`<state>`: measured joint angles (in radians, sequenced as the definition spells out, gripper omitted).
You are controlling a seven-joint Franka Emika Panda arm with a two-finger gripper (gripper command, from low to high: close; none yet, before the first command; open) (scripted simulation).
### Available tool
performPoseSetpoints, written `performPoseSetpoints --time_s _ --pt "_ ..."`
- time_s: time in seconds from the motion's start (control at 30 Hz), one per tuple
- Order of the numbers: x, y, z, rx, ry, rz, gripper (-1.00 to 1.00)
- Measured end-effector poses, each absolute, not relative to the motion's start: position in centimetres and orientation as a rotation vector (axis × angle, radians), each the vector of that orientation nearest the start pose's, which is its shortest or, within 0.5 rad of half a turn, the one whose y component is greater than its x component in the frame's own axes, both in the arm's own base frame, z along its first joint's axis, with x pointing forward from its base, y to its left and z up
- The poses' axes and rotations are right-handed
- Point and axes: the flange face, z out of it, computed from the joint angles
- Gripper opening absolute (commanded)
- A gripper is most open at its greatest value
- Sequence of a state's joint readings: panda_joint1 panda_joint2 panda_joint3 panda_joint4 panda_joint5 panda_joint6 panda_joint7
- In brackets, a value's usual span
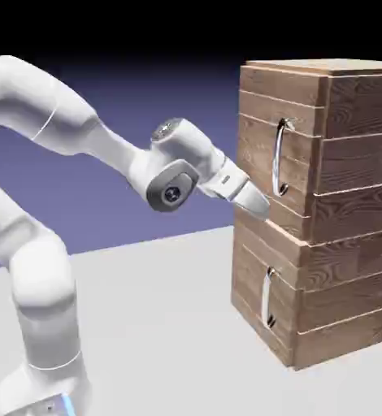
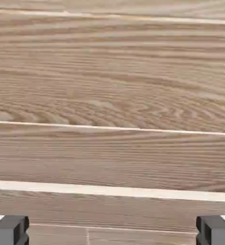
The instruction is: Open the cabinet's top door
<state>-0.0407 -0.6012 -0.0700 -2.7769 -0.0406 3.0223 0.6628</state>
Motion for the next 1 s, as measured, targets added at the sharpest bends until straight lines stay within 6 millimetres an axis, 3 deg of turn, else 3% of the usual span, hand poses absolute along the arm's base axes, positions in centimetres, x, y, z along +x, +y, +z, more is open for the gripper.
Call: performPoseSetpoints --time_s 0.07,0.53,1.0 --pt "38.6 -6.5 50.6 -2.542 0.876 -1.248 0.00" --pt "37.7 -5.3 56.9 -2.985 -0.166 -1.659 0.00" --pt "35.5 -6.8 61.5 -3.202 -1.411 -1.884 0.00"
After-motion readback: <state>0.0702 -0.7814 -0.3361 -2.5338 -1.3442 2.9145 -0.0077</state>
